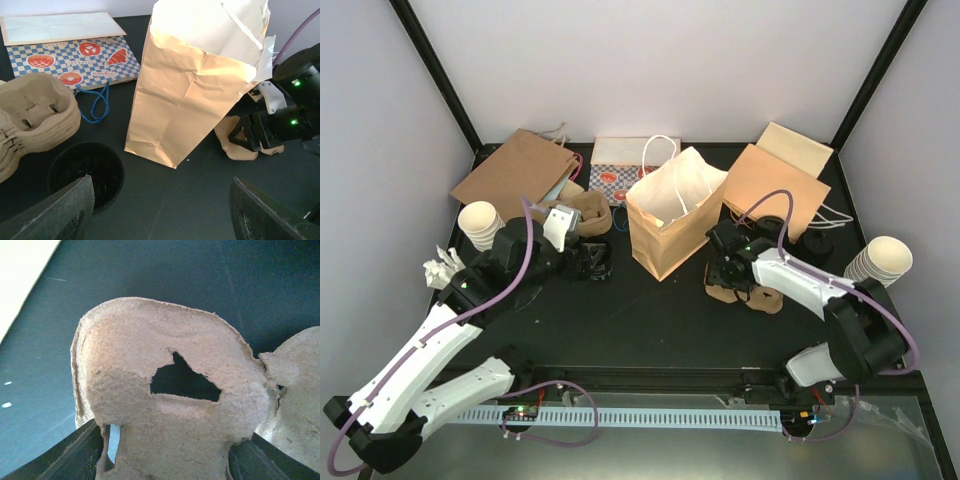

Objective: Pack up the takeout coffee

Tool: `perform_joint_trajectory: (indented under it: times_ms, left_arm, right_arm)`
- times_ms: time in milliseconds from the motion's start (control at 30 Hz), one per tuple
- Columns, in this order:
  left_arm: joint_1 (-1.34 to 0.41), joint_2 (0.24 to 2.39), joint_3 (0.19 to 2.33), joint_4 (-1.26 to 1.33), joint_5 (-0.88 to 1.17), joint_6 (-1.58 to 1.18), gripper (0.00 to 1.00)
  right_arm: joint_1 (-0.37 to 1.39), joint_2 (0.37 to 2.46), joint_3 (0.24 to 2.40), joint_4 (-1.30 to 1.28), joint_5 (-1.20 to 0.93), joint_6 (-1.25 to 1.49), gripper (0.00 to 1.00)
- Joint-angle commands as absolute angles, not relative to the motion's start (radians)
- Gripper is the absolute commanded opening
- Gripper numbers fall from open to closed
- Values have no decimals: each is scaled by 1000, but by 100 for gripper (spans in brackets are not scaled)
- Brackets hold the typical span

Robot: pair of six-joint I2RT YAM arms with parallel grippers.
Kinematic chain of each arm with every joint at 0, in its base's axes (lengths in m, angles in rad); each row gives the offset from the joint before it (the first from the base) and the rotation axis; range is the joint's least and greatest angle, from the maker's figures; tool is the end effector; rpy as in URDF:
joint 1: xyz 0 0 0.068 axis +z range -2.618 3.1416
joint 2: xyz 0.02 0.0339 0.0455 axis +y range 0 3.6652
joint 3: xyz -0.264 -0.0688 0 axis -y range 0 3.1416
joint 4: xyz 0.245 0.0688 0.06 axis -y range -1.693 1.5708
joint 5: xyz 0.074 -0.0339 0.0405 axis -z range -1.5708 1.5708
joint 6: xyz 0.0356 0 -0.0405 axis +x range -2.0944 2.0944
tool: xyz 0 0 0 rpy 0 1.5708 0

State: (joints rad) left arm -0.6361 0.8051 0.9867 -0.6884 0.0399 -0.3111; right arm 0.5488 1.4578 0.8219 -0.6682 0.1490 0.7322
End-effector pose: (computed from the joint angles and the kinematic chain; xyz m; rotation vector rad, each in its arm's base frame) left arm 0.1303 -0.0980 0.3539 0.3704 2.1045 -0.6115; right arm 0.2175 0.1268 0.1732 0.2883 2.8244 0.0577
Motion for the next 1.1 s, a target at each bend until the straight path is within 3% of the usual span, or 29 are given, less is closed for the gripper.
perform_joint_trajectory:
  times_ms: [0,500,767,1067]
  left_arm:
    - [-631,802,991,-675,89,-336,76]
    - [-639,783,761,-435,504,-554,74]
    - [-672,710,635,-241,596,-678,73]
    - [-718,734,522,-15,630,-806,72]
  right_arm:
    - [543,1371,817,-683,69,716,63]
    - [545,1128,849,-682,-386,694,63]
    - [547,1035,759,-379,-712,839,62]
    - [549,1043,705,-270,-731,867,62]
